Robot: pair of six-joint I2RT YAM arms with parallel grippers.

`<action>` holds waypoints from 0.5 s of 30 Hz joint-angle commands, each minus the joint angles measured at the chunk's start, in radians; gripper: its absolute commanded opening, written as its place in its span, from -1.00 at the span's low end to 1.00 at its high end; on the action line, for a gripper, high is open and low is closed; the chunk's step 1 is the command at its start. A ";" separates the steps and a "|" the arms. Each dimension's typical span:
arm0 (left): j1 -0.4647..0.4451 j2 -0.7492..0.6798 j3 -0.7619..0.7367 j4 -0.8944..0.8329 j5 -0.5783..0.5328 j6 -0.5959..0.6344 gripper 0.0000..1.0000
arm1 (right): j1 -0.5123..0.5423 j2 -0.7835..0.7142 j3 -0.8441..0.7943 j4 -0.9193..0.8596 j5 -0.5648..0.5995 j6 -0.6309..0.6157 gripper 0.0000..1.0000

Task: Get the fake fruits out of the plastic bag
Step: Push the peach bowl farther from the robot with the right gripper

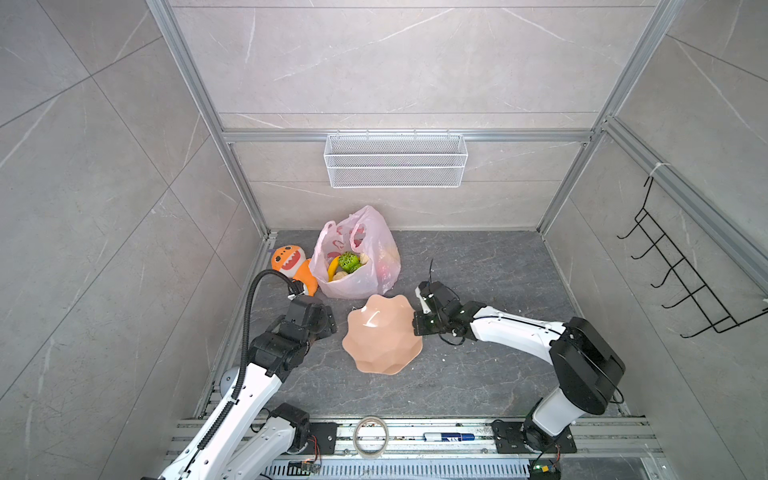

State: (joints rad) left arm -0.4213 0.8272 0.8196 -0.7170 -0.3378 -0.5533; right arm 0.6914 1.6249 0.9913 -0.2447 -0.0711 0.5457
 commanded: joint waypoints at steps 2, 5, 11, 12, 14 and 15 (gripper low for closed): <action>-0.004 -0.017 0.054 -0.015 0.029 0.002 0.63 | -0.141 -0.051 -0.021 -0.120 0.056 -0.074 -1.00; -0.005 -0.006 0.061 -0.014 0.042 -0.003 0.63 | -0.243 -0.037 -0.002 -0.145 0.056 -0.086 -1.00; -0.006 0.051 0.094 -0.035 0.068 -0.008 0.67 | -0.442 0.048 0.031 -0.100 -0.011 -0.063 -1.00; -0.006 0.061 0.103 -0.040 0.071 -0.007 0.67 | -0.468 0.067 0.044 -0.092 -0.014 -0.056 -1.00; -0.005 0.079 0.115 -0.045 0.075 -0.005 0.67 | -0.510 0.104 0.075 -0.085 -0.011 -0.048 -1.00; -0.005 0.086 0.124 -0.045 0.080 -0.004 0.67 | -0.529 0.128 0.097 -0.087 0.001 -0.044 -1.00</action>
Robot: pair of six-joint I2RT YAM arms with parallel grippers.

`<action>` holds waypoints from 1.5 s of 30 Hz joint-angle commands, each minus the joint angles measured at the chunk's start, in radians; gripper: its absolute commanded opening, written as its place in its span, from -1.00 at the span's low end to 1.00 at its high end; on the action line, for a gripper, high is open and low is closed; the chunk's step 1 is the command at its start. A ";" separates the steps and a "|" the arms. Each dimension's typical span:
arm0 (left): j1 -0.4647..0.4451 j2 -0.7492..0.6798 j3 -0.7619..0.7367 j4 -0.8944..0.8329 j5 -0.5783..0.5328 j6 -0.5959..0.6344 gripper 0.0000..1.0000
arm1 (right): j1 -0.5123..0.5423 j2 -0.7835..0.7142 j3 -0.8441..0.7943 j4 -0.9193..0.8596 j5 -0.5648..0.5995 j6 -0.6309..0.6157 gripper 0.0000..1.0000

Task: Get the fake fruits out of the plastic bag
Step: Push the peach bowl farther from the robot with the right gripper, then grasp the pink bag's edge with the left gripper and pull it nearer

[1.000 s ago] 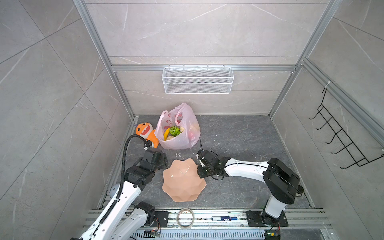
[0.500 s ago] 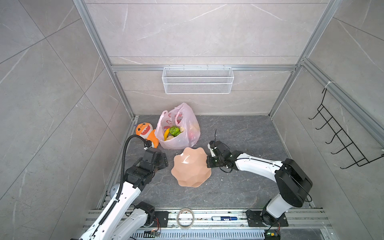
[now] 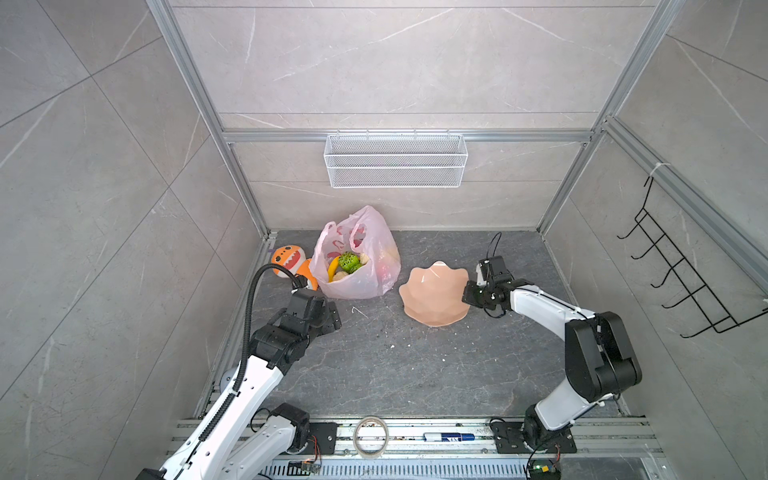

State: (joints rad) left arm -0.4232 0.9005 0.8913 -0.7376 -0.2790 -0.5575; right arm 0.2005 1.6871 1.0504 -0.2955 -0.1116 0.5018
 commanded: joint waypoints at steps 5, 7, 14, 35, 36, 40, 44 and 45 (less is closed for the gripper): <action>-0.006 0.055 0.087 -0.032 0.038 0.008 0.67 | -0.112 0.163 0.124 -0.037 0.088 0.026 -1.00; -0.008 0.074 0.100 -0.037 0.043 0.012 0.67 | -0.139 0.194 0.153 -0.042 0.105 0.033 -1.00; -0.018 0.136 0.139 -0.036 0.051 0.025 0.67 | -0.205 0.253 0.187 -0.054 0.103 0.047 -1.00; -0.063 0.280 0.250 -0.019 0.057 0.066 0.68 | -0.236 0.266 0.213 -0.154 0.119 0.054 -0.46; -0.063 0.300 0.265 -0.020 0.057 0.073 0.68 | -0.236 0.258 0.210 -0.154 0.113 0.052 -0.38; -0.063 0.379 0.340 -0.017 0.054 0.113 0.68 | -0.236 0.203 0.184 -0.156 0.090 0.044 -0.01; -0.063 0.486 0.453 -0.025 0.046 0.165 0.69 | -0.236 0.101 0.131 -0.164 0.078 0.036 0.19; -0.063 0.515 0.486 -0.024 0.047 0.179 0.69 | -0.236 0.067 0.116 -0.169 0.077 0.031 0.23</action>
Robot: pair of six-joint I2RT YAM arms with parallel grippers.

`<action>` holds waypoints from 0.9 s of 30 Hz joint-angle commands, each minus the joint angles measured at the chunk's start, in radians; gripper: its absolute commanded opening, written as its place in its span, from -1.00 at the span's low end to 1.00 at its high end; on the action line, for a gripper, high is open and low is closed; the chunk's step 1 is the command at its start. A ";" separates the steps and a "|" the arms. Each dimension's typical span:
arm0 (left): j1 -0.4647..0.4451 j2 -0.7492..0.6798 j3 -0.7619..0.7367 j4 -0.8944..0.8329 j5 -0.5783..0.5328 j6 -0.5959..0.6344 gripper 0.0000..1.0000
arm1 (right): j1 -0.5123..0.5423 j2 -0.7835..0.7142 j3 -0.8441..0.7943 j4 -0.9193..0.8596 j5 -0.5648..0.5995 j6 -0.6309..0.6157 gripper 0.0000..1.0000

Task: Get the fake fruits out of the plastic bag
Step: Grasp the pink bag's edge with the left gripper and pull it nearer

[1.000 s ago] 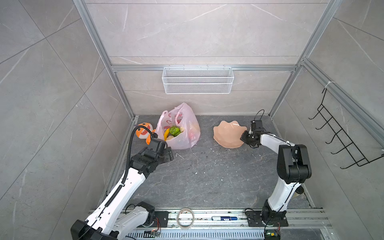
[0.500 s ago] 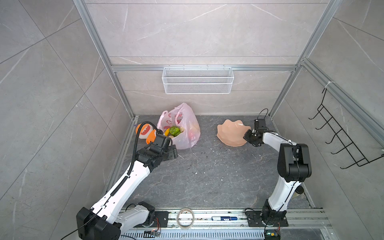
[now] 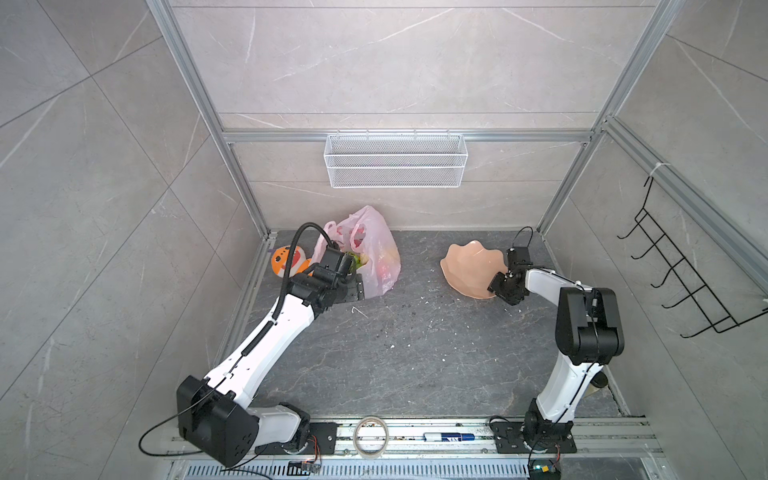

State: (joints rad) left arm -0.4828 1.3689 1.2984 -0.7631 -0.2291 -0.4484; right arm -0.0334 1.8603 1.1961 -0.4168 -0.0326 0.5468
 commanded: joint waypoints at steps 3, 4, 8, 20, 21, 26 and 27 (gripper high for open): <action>-0.002 0.136 0.177 -0.003 -0.001 0.102 0.69 | -0.001 -0.194 -0.069 -0.061 -0.012 -0.024 0.27; -0.002 0.166 0.211 -0.006 -0.006 0.111 0.70 | -0.001 -0.223 -0.079 -0.069 -0.018 -0.026 0.29; -0.002 0.278 0.318 -0.008 -0.024 0.138 0.70 | 0.002 -0.321 -0.119 -0.092 -0.044 -0.031 0.30; 0.004 0.507 0.511 0.054 -0.063 0.177 0.62 | 0.017 -0.528 -0.168 -0.157 -0.114 -0.063 0.31; 0.005 0.525 0.523 0.055 -0.057 0.179 0.59 | 0.018 -0.538 -0.168 -0.160 -0.116 -0.067 0.31; 0.006 0.577 0.540 0.082 -0.042 0.179 0.38 | 0.021 -0.576 -0.173 -0.159 -0.135 -0.081 0.31; 0.006 0.582 0.539 0.093 -0.036 0.179 0.28 | 0.020 -0.577 -0.174 -0.160 -0.134 -0.082 0.31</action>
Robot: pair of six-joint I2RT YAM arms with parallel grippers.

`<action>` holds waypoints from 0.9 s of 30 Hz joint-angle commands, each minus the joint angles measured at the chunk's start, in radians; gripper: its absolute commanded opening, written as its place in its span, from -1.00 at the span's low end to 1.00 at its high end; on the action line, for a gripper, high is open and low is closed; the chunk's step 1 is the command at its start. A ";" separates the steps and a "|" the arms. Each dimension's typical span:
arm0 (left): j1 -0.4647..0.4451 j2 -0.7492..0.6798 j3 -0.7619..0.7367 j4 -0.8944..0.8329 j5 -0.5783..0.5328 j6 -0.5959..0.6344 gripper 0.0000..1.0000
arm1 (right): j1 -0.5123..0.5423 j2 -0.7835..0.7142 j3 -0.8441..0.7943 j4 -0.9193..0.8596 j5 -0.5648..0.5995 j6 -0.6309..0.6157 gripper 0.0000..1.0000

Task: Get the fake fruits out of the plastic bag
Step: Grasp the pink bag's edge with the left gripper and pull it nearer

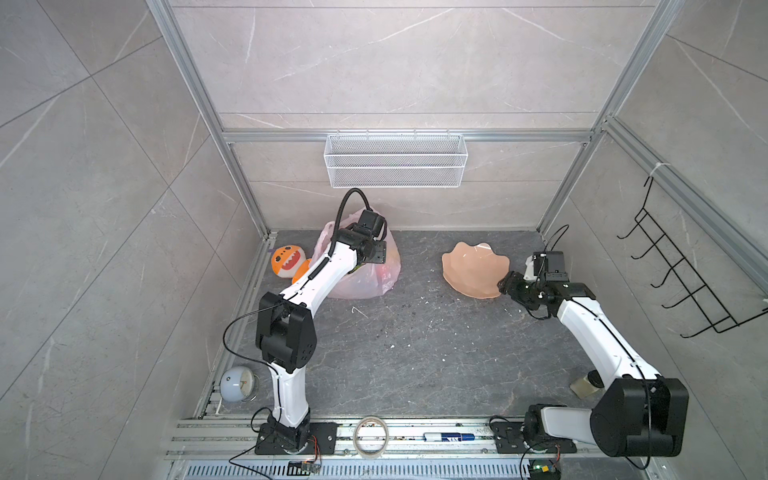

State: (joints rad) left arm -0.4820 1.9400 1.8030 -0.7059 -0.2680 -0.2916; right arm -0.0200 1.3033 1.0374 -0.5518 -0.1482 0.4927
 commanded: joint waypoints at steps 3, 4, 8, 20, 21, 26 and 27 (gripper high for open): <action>0.005 0.014 0.035 0.051 0.035 0.021 -0.17 | 0.007 -0.013 -0.016 -0.023 -0.025 -0.032 0.31; 0.005 0.011 0.031 0.056 0.047 0.019 -0.34 | 0.007 -0.010 -0.017 -0.022 -0.029 -0.033 0.31; 0.003 -0.008 0.020 0.053 0.083 0.016 -0.95 | 0.008 -0.014 -0.025 -0.006 -0.051 -0.034 0.31; -0.133 -0.276 -0.271 0.075 0.174 -0.100 -1.00 | 0.008 -0.028 -0.016 -0.008 -0.088 -0.037 0.31; -0.152 -0.301 -0.303 0.086 0.175 -0.118 -1.00 | 0.009 -0.029 -0.016 -0.008 -0.092 -0.037 0.31; -0.271 -0.394 -0.413 0.139 0.155 -0.219 -1.00 | 0.013 -0.033 -0.013 -0.010 -0.099 -0.039 0.30; -0.303 -0.403 -0.425 0.148 0.138 -0.238 -1.00 | 0.013 -0.035 -0.009 -0.012 -0.101 -0.040 0.31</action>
State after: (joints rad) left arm -0.7338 1.5887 1.3964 -0.6189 -0.1219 -0.4461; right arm -0.0132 1.2938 1.0237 -0.5537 -0.2333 0.4744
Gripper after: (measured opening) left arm 0.048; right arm 0.653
